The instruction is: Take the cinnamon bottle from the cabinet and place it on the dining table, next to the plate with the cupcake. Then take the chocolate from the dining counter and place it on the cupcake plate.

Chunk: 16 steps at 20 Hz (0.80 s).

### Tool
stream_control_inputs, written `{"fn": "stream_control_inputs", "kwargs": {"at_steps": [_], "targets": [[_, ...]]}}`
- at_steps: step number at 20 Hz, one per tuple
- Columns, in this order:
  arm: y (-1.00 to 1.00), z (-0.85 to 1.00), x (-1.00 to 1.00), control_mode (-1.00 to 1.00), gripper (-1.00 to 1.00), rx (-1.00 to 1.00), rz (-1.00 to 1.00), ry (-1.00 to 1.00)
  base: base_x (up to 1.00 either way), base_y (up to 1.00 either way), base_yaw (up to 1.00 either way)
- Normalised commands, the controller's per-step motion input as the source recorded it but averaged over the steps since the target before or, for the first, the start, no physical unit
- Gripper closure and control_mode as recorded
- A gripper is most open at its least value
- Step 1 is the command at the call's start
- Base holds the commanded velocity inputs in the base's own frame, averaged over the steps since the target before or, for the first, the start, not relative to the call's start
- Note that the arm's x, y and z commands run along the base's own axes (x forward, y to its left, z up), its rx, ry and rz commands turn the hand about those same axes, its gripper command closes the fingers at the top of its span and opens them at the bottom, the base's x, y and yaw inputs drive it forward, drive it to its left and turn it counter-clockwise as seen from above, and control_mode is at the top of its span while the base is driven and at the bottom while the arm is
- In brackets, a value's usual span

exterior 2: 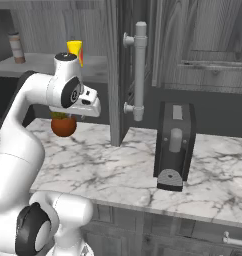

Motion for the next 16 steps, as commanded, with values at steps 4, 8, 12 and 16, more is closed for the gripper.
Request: {"fn": "stream_control_inputs", "kwargs": {"at_steps": [4, 8, 12, 16], "targets": [[0.05, 0.0, -0.17, -1.0, -1.0, 0.0, 0.04, -0.07, 0.0, 0.0, 0.0], [0.31, 0.01, -0.19, -1.0, -1.0, 0.0, 0.23, -0.27, 0.0, 0.0, 0.0], [0.56, 0.11, -0.09, -1.0, -1.0, 0.0, 0.28, -0.37, 0.0, 0.0, 0.0], [0.66, 0.22, 0.01, -1.0, -1.0, 0.0, 0.16, -0.38, 0.0, 0.0, 0.0]]}}
